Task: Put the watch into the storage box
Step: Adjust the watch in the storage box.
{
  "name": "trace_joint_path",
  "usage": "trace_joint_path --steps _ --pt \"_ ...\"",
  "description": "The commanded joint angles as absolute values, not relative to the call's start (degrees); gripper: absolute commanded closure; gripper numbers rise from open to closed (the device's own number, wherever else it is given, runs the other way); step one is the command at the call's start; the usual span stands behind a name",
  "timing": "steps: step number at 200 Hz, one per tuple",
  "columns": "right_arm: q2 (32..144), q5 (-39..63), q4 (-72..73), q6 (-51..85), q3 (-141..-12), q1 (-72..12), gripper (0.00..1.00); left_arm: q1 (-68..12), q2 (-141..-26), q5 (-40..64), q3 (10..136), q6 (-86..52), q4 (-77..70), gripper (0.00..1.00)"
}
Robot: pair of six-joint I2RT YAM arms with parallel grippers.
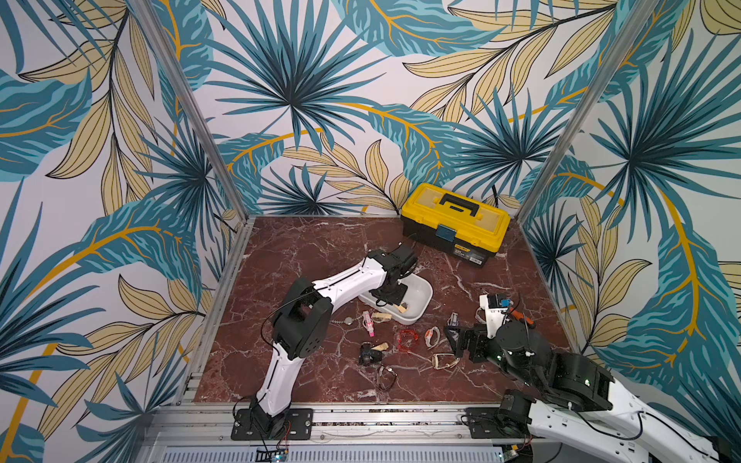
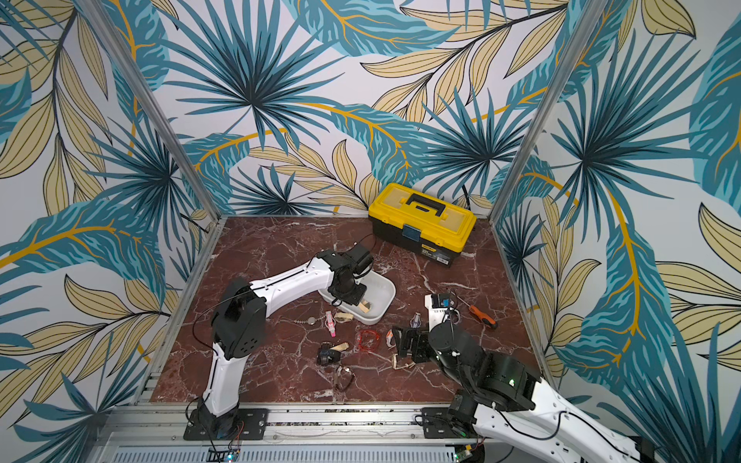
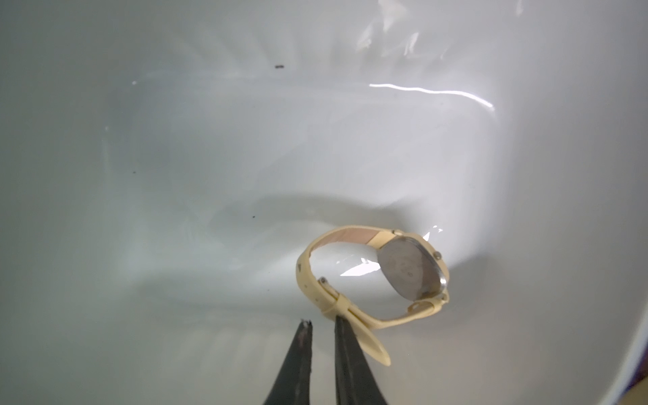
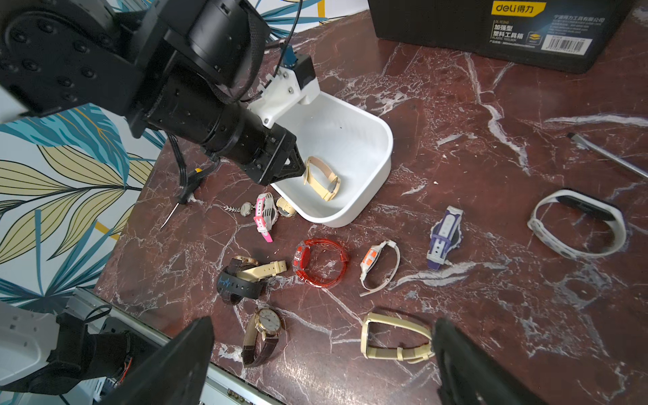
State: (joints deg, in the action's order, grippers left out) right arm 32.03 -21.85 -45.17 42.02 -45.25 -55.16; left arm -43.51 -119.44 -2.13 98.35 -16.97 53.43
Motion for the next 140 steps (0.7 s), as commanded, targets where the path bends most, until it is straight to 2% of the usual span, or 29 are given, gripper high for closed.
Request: trace_joint_path --steps 1,85,110,140 --pt "32.8 -22.3 -44.1 42.5 -44.1 -55.0 0.00 -43.3 -117.1 -1.5 94.9 -18.8 48.7 0.79" --pt "33.7 -21.7 -43.3 43.7 -43.6 -55.0 0.00 -41.4 -115.2 -2.5 90.1 -20.0 46.6 0.80" --pt "33.5 -21.4 -42.5 43.8 -43.2 -55.0 0.00 -41.5 -108.7 1.2 86.1 -21.8 40.8 0.69" --pt "34.2 -21.4 -42.3 43.3 -43.3 -55.0 0.01 -41.4 -102.3 13.8 81.3 -25.8 32.8 0.52"
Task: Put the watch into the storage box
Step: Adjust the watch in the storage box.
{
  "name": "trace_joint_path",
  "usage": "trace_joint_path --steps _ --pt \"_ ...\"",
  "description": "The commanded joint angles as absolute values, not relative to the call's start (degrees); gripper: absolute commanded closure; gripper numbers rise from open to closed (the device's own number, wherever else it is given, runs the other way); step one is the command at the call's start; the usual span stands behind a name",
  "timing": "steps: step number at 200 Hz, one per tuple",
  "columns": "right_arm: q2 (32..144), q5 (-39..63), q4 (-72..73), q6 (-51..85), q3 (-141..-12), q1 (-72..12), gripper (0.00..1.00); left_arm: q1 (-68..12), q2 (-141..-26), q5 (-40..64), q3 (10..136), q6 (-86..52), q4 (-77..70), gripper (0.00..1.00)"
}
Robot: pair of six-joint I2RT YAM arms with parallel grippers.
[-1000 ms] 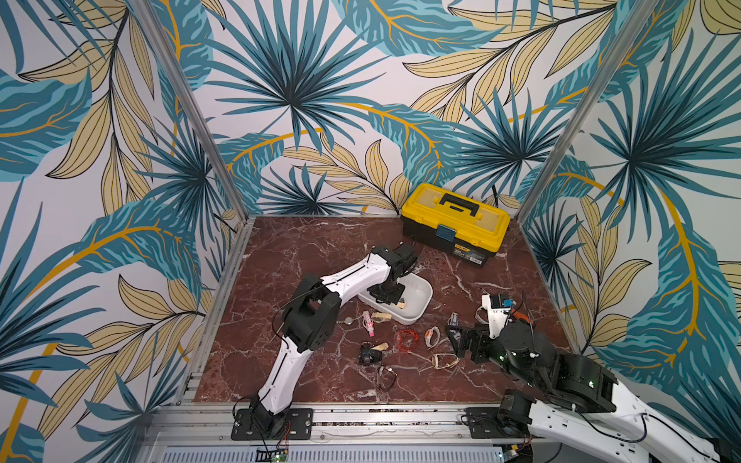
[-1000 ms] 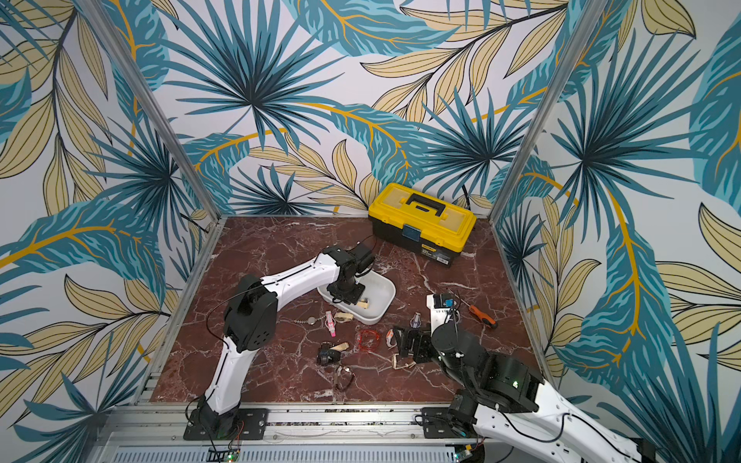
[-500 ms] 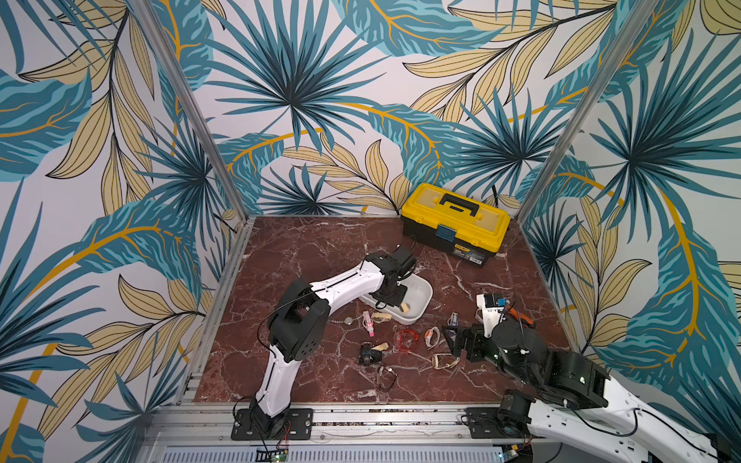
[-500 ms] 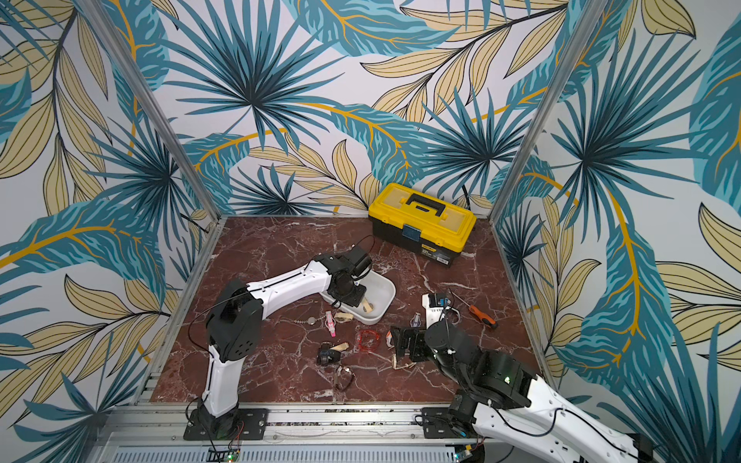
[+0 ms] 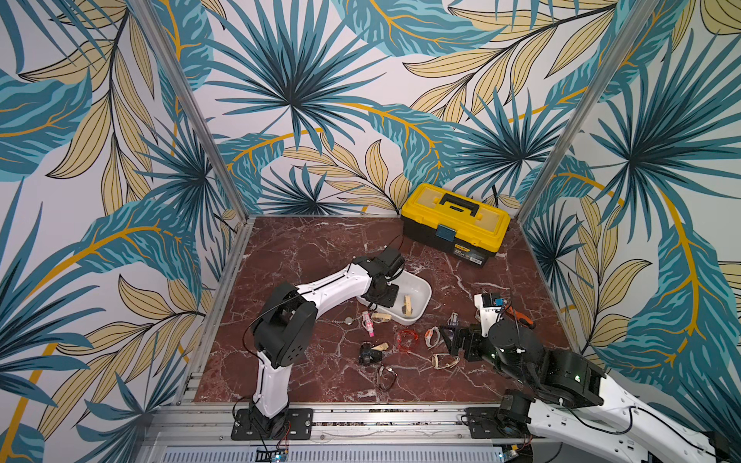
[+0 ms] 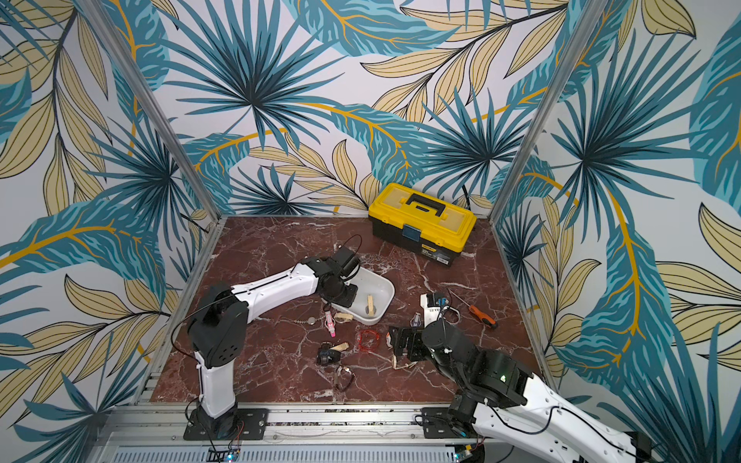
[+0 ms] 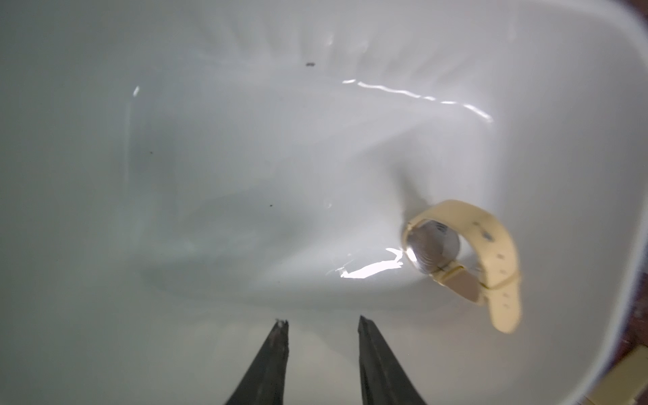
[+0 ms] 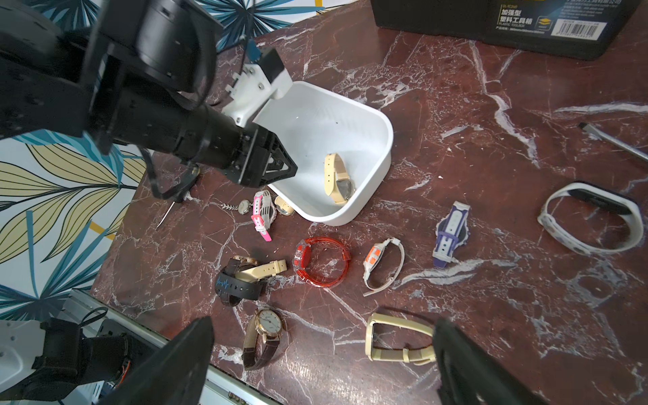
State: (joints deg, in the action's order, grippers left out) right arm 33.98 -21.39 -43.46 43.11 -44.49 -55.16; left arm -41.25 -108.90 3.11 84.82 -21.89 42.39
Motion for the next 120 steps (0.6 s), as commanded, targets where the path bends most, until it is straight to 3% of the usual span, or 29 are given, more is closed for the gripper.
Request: trace_joint_path --steps 1,44,120 --pt "34.2 -21.4 -42.4 43.3 -43.3 -55.0 0.00 -41.3 -102.1 14.2 80.9 -26.0 32.3 0.52" --pt "33.7 -22.2 -42.4 42.1 -43.7 -54.9 0.00 -39.7 -99.8 28.9 72.6 -35.7 17.5 0.48" --pt "33.8 -22.7 -44.3 41.0 -45.7 -54.7 0.00 -38.6 -103.2 29.7 68.5 -42.2 11.2 0.52"
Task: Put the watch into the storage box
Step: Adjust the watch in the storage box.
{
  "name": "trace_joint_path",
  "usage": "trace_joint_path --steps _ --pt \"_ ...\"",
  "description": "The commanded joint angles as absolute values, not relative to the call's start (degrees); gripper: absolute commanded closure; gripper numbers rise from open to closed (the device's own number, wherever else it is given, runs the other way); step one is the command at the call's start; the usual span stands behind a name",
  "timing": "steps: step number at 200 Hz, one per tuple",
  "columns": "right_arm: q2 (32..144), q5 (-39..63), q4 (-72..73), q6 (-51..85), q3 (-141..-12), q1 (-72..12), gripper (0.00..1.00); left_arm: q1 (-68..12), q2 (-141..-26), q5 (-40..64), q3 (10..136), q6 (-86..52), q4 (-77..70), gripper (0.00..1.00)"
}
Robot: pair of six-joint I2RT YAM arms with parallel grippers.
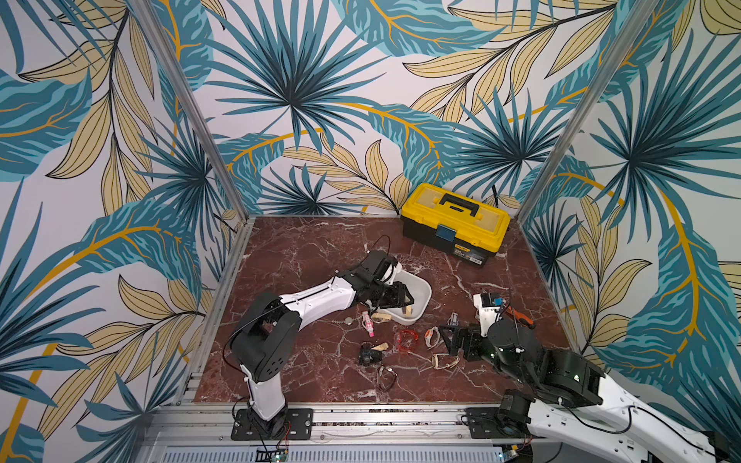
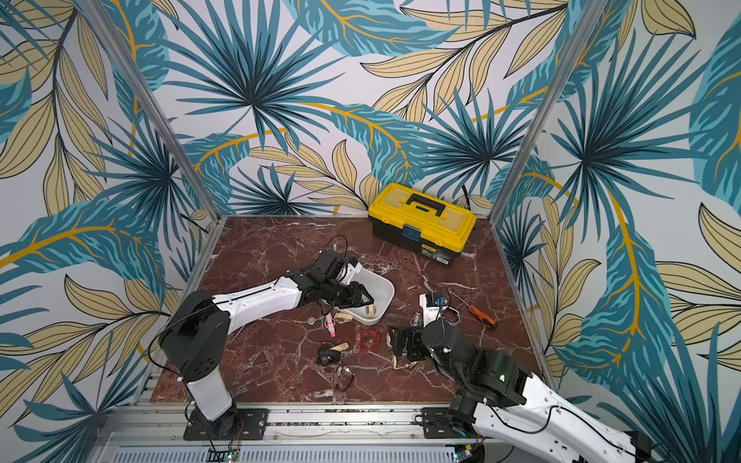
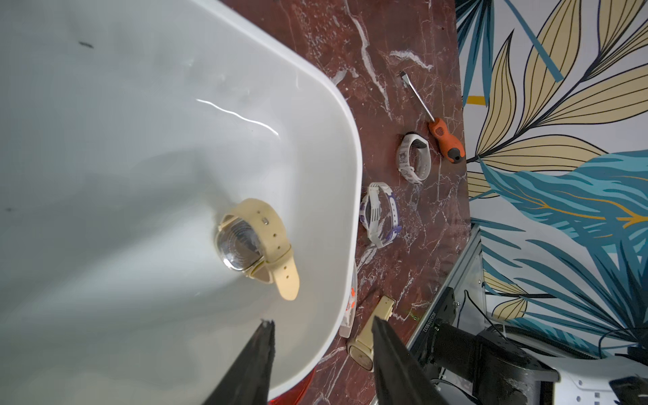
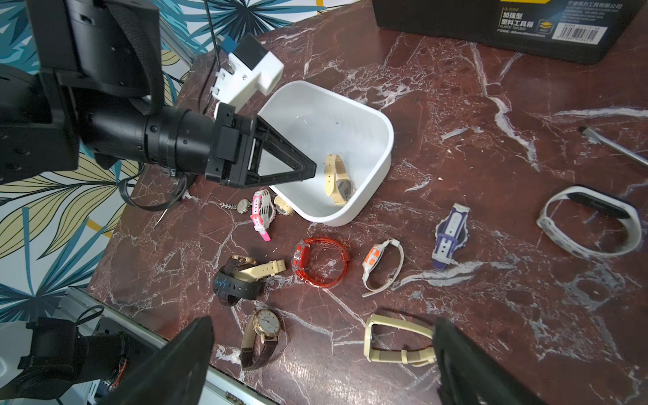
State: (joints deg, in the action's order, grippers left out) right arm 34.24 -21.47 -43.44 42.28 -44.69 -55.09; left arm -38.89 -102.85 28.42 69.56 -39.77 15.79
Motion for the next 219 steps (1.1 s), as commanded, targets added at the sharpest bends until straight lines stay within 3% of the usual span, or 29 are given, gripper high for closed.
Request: trace_joint_path --steps 1,113,219 --pt "33.8 -22.7 -44.3 41.0 -45.7 -54.7 0.00 -38.5 -103.2 29.6 68.5 -42.3 11.1 0.52" --pt "33.5 -23.3 -45.1 40.9 -46.3 -54.7 0.00 -38.5 -109.5 27.2 70.0 -45.1 7.5 0.54" --pt "34.5 -23.8 -44.7 41.1 -45.9 -54.7 0.00 -37.6 -112.3 25.2 75.4 -42.2 11.0 0.87"
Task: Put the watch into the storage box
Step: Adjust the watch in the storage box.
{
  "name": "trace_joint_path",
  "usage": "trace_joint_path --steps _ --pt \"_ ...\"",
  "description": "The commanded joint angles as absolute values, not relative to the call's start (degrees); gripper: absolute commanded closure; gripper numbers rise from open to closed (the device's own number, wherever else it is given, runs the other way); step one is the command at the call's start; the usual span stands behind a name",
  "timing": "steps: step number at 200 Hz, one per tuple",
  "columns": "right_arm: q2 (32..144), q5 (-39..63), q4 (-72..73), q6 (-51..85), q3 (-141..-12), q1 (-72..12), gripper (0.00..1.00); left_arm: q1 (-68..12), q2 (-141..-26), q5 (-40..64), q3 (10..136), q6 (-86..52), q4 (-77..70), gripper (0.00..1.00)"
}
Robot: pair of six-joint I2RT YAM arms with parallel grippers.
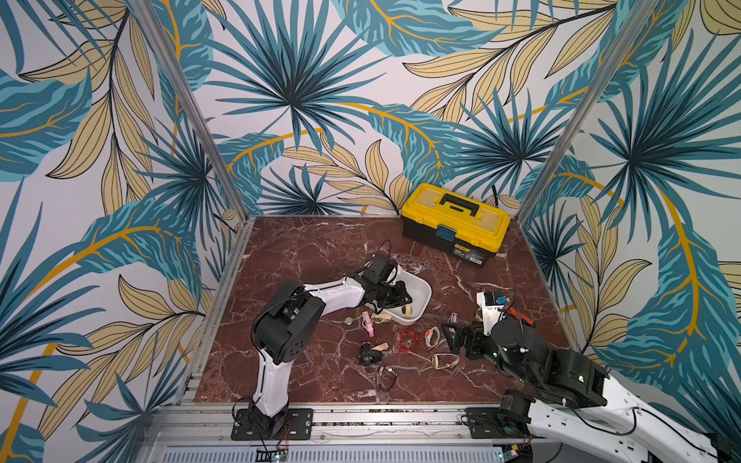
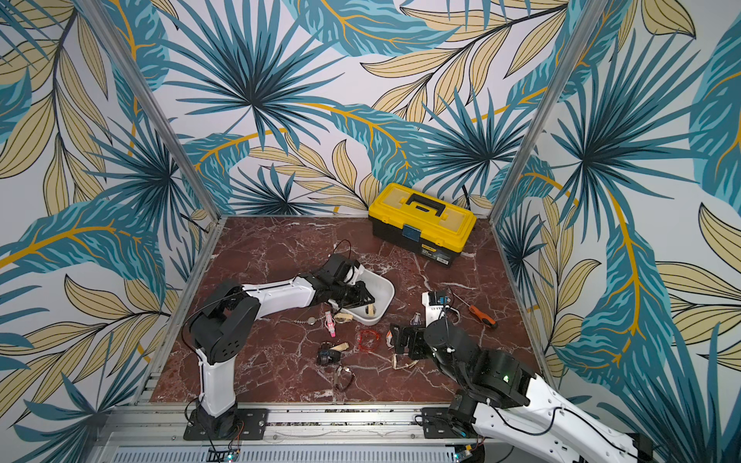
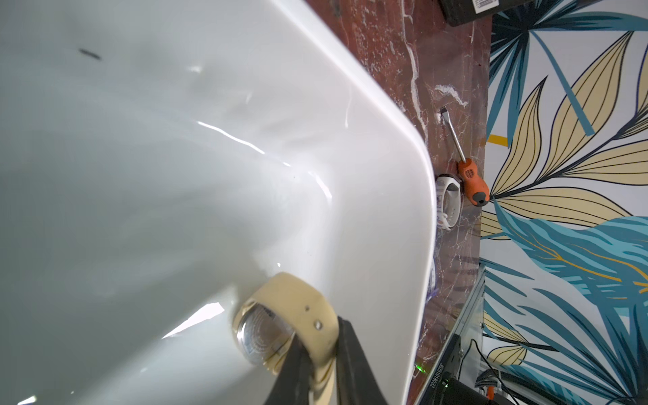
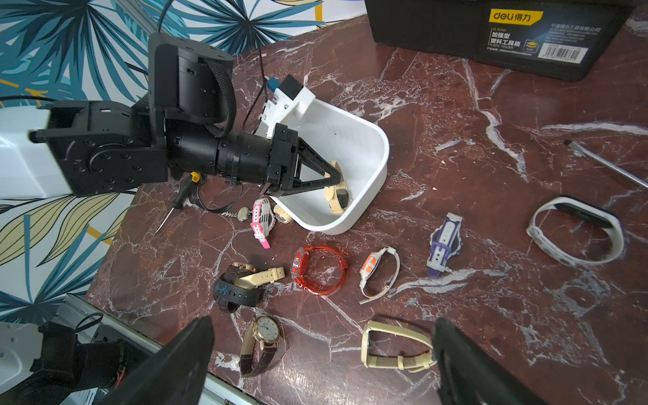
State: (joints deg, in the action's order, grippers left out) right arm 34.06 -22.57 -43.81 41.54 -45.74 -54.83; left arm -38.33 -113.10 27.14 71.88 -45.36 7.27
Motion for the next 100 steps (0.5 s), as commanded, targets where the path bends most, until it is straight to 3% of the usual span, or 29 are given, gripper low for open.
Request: trace_joint_path --steps 1,69,100 --pt "34.5 -23.9 -44.7 41.1 -45.9 -54.7 0.00 -37.6 -112.2 25.0 75.5 -41.9 11.4 0.87" --pt "35.0 -24.6 -45.8 42.0 -45.5 -54.6 0.00 -37.6 -114.1 4.5 94.4 -19.2 50.9 0.91" --pt "35.3 -24.6 -45.4 42.0 -45.7 -54.5 0.00 -37.6 -120.1 -1.7 100.8 -14.6 57.7 0.93"
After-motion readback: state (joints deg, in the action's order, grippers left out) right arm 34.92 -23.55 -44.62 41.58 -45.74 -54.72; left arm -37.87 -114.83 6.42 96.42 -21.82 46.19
